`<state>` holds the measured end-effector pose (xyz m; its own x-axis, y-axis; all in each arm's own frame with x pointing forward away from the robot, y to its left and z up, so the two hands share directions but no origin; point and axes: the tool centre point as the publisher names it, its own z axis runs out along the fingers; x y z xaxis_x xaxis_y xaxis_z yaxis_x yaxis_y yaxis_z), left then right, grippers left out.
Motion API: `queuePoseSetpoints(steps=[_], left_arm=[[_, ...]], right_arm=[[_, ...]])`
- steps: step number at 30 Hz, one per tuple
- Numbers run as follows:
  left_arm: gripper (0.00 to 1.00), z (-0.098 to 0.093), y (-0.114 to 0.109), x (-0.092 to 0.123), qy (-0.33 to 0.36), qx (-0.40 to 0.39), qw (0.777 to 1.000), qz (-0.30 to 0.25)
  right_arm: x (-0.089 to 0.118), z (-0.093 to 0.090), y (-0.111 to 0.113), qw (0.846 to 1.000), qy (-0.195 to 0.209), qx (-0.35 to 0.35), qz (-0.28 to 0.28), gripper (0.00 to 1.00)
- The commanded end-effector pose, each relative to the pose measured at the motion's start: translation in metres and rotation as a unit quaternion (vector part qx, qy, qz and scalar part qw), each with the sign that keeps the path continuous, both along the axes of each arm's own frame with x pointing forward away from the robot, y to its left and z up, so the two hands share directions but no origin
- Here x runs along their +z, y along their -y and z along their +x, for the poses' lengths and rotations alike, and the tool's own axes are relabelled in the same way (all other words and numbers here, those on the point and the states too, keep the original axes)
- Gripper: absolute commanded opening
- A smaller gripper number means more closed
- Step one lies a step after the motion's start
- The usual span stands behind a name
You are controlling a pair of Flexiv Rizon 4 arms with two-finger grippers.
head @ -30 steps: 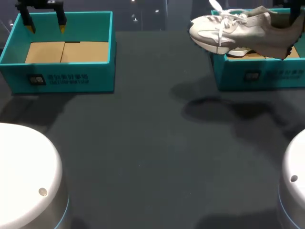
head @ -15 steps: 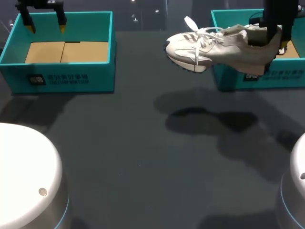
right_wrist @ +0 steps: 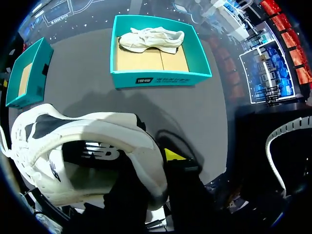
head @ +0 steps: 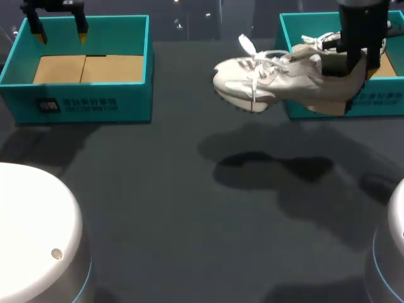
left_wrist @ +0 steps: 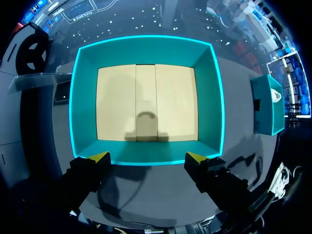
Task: Take the shoe out of the shoebox, open the shoe tongue, remove and reinsert the insole, then place the shoe into the shoebox
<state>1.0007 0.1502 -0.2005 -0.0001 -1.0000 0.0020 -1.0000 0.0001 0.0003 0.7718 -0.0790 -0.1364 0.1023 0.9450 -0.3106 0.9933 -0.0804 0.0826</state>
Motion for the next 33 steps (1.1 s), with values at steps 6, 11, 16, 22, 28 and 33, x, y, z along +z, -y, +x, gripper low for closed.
queuePoseSetpoints(steps=[6, 11, 16, 22, 28, 33], left_arm=[[1.0, 0.0, 0.0, 0.0, 0.0, 0.0, 1.0, 0.0], [1.0, 0.0, 0.0, 0.0, 0.0, 0.0, 1.0, 0.0], [1.0, 0.0, 0.0, 0.0, 0.0, 0.0, 1.0, 0.0], [1.0, 0.0, 0.0, 0.0, 0.0, 0.0, 1.0, 0.0], [1.0, 0.0, 0.0, 0.0, 0.0, 0.0, 1.0, 0.0], [1.0, 0.0, 0.0, 0.0, 0.0, 0.0, 1.0, 0.0]], right_arm=[[-0.037, -0.048, -0.036, 1.0, 0.017, 0.005, -0.013, 0.0], [-0.043, -0.052, -0.04, 1.0, 0.015, 0.009, -0.018, 0.0], [-0.043, -0.052, -0.04, 1.0, 0.015, 0.009, -0.018, 0.0], [-0.043, -0.052, -0.04, 1.0, 0.015, 0.009, -0.018, 0.0], [-0.073, -0.057, -0.062, 0.998, 0.021, 0.025, -0.053, 0.0], [-0.099, -0.056, -0.073, 0.998, 0.012, 0.033, -0.051, 0.0]])
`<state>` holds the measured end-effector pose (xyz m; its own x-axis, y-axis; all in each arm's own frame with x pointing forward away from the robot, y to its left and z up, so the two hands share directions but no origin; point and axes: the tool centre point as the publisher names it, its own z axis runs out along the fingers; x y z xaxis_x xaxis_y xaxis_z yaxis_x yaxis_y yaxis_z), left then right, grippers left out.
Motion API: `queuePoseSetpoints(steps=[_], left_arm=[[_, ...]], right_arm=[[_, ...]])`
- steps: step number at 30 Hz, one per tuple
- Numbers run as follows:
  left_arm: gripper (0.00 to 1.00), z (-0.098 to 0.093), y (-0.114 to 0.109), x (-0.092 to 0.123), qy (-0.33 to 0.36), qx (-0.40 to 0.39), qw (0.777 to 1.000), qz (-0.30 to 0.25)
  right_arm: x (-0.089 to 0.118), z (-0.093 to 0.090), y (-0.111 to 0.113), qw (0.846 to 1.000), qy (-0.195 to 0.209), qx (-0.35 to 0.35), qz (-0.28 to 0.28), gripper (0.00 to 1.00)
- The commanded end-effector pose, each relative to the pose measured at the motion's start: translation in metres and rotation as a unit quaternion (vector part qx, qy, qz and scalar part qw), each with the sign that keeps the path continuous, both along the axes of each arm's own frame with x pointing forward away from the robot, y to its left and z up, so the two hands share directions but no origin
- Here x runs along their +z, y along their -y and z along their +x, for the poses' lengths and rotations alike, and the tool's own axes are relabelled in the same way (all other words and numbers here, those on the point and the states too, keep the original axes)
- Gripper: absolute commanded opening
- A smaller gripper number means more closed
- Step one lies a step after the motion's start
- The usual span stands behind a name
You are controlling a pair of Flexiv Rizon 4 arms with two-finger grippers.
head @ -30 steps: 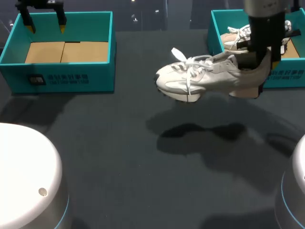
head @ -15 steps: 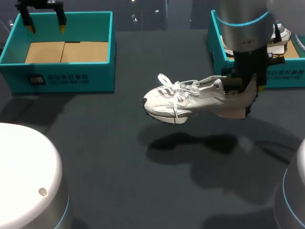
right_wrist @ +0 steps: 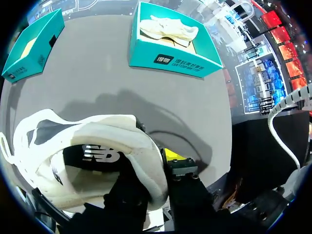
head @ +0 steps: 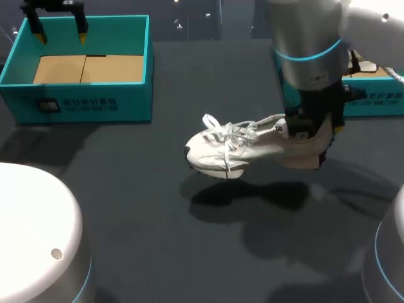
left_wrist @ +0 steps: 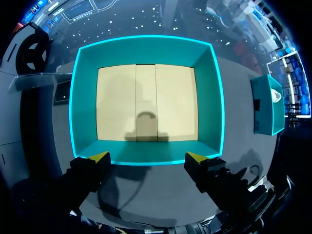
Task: Take the shoe out of the shoebox, open the shoe tongue, remove and reinsert the insole, then place the shoe into the shoebox
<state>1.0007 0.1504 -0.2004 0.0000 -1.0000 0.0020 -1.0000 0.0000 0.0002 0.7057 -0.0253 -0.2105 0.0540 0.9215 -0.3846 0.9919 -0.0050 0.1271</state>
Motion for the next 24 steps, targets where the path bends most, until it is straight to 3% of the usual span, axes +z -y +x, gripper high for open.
queuePoseSetpoints(steps=[1, 14, 24], left_arm=[[1.0, 0.0, 0.0, 0.0, 0.0, 0.0, 1.0, 0.0], [1.0, 0.0, 0.0, 0.0, 0.0, 0.0, 1.0, 0.0], [1.0, 0.0, 0.0, 0.0, 0.0, 0.0, 1.0, 0.0]], right_arm=[[-0.03, 0.01, -0.02, 1.0, -0.009, 0.0, -0.012, 0.0], [-0.086, 0.004, -0.043, 1.0, -0.001, 0.005, 0.031, 0.0], [-0.121, -0.001, -0.051, 0.999, -0.025, -0.01, 0.031, 0.0]])
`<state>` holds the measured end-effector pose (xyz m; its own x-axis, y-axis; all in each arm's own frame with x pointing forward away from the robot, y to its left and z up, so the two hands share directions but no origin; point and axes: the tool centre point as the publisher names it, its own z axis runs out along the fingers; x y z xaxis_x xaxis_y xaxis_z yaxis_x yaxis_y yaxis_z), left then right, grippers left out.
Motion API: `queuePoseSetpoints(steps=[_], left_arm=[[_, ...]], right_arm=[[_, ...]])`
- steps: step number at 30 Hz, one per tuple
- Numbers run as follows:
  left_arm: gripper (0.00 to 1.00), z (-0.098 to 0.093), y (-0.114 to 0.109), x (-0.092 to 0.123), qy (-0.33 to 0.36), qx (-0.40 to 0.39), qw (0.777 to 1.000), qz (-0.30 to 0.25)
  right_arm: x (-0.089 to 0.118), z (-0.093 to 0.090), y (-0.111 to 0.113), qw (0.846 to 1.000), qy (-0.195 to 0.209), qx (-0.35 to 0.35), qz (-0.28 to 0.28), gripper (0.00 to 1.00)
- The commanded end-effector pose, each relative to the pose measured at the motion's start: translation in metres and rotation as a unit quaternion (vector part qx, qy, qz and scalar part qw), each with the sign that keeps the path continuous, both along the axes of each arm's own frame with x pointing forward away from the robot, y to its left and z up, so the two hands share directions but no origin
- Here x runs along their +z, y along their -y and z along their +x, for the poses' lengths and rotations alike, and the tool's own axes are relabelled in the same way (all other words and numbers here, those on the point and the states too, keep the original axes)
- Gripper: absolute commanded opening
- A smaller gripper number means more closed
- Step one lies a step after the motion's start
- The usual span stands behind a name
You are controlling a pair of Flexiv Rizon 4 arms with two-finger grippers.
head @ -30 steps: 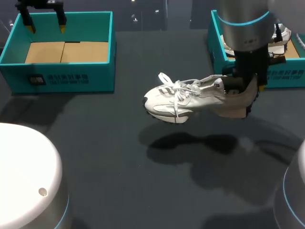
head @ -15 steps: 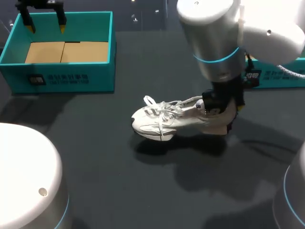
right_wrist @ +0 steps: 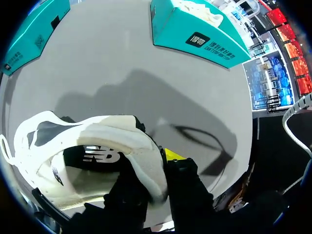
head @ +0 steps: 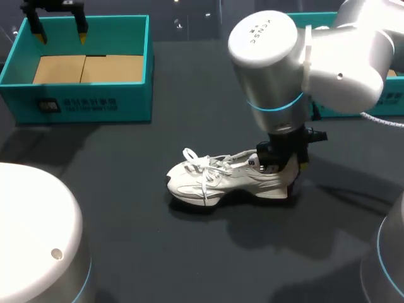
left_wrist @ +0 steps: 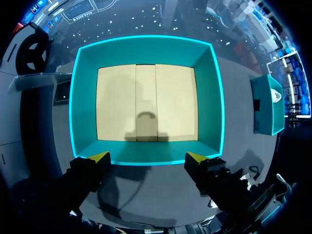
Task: Take the shoe out of the shoebox, open the shoe tongue, remove and reinsert the insole, then place the shoe into the shoebox
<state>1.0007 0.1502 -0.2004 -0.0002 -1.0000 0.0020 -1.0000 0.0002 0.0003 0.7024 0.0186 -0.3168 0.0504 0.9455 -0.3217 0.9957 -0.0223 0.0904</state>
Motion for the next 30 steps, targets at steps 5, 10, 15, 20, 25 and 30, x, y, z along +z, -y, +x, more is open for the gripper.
queuePoseSetpoints(steps=[5, 10, 15, 20, 25, 30], left_arm=[[1.0, 0.0, 0.0, 0.0, 0.0, 0.0, 1.0, 0.0], [1.0, 0.0, 0.0, 0.0, 0.0, 0.0, 1.0, 0.0], [1.0, 0.0, 0.0, 0.0, 0.0, 0.0, 1.0, 0.0], [1.0, 0.0, 0.0, 0.0, 0.0, 0.0, 1.0, 0.0], [1.0, 0.0, 0.0, 0.0, 0.0, 0.0, 1.0, 0.0], [1.0, 0.0, 0.0, 0.0, 0.0, 0.0, 1.0, 0.0]], right_arm=[[-0.025, 0.002, -0.01, 1.0, -0.01, -0.006, -0.01, 0.0], [-0.034, 0.002, -0.011, 1.0, -0.02, -0.001, -0.023, 0.0], [-0.041, -0.001, -0.011, 0.999, -0.027, 0.001, -0.025, 0.0], [-0.046, -0.002, -0.012, 0.999, -0.031, 0.005, -0.029, 0.0], [-0.051, -0.002, -0.013, 0.998, -0.041, 0.014, -0.036, 0.0], [-0.054, -0.001, -0.014, 0.998, -0.042, 0.018, -0.034, 0.0]])
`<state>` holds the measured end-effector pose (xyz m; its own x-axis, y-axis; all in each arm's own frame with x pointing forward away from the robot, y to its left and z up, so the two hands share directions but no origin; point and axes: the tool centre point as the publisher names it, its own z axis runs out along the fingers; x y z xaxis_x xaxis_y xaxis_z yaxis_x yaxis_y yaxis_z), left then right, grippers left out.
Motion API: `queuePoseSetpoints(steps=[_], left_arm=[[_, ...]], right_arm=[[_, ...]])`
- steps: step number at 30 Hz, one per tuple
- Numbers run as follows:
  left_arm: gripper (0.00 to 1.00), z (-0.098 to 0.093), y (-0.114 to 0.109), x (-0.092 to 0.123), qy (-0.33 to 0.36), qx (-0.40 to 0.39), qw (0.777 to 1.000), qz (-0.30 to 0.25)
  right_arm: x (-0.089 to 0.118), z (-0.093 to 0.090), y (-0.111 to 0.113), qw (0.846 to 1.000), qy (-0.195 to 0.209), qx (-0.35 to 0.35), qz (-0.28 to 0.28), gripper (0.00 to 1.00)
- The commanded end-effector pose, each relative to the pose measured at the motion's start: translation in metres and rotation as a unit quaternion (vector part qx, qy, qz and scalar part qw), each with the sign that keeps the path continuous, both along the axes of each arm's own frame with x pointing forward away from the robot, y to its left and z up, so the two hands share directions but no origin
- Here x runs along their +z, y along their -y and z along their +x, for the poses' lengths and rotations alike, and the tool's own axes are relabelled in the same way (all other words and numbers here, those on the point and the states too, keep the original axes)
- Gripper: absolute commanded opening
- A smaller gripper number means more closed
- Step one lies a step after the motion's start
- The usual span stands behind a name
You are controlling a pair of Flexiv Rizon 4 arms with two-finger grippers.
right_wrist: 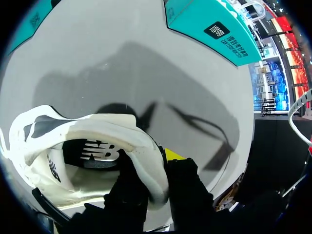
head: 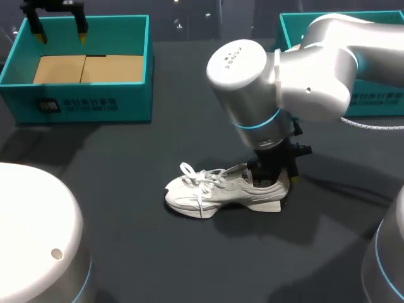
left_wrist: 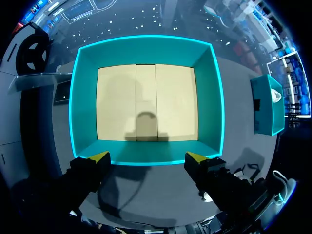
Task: Take the shoe out of the shoebox, open the shoe tongue, remove and reinsert the insole, then place the shoe into the shoebox
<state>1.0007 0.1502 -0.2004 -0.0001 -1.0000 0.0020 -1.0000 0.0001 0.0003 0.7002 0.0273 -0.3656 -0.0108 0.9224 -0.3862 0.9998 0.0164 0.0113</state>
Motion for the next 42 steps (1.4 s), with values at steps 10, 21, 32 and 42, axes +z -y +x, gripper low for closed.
queuePoseSetpoints(steps=[10, 21, 32, 42], left_arm=[[1.0, 0.0, 0.0, 0.0, 0.0, 0.0, 1.0, 0.0], [1.0, 0.0, 0.0, 0.0, 0.0, 0.0, 1.0, 0.0], [1.0, 0.0, 0.0, 0.0, 0.0, 0.0, 1.0, 0.0], [1.0, 0.0, 0.0, 0.0, 0.0, 0.0, 1.0, 0.0]], right_arm=[[-0.006, 0.005, -0.006, 1.0, -0.007, 0.012, 0.004, 0.01], [-0.005, 0.006, -0.007, 0.999, -0.021, 0.021, 0.015, 0.32], [0.021, 0.009, -0.003, 0.998, -0.03, 0.031, 0.039, 0.87], [0.085, 0.003, 0.016, 0.962, 0.001, 0.166, 0.216, 1.0]])
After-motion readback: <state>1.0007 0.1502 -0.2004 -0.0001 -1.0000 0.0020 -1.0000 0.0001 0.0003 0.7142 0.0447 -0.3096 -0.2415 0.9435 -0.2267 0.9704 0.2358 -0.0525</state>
